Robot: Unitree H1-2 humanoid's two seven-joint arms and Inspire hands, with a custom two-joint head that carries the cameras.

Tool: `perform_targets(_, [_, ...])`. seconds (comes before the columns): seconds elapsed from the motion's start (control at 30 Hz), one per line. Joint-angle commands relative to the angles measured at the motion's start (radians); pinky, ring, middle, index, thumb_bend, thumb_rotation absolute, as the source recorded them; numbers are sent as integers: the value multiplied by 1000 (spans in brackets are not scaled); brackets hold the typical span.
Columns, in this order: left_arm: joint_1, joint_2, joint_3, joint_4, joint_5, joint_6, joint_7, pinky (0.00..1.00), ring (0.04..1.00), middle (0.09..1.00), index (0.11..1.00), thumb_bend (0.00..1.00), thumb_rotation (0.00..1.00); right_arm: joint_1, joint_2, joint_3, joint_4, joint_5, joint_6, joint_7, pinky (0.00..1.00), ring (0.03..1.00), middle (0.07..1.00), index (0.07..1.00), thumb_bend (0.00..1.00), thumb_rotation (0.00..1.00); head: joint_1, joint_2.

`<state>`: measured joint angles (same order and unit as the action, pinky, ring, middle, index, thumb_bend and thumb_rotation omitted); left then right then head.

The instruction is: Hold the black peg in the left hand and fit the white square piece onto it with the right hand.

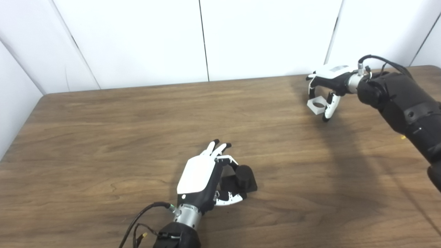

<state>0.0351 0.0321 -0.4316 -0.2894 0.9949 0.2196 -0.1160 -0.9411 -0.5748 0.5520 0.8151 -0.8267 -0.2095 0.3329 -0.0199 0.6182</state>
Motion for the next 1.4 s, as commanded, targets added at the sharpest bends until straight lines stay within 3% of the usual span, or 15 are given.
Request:
perform_targets(0.0, [-16, 1, -3, 9, 20, 1, 2, 929, 998, 927, 493, 521, 67, -46, -24, -14, 3, 3, -9, -26, 1000, 1000, 957, 502, 540, 138, -1, 0])
perform_targets(0.9, [-23, -9, -3, 22, 26, 4, 19, 926, 999, 927, 493, 521, 68, -50, -24, -19, 22, 20, -42, -52, 987, 1000, 946, 492, 523, 135, 7, -9])
perform_targets(1.37, [-18, 9, 7, 14, 16, -5, 16, 925, 999, 928, 493, 521, 67, 50, -57, -80, -282, 14, 62, 42, 1000, 1000, 939, 493, 525, 141, 0, -4])
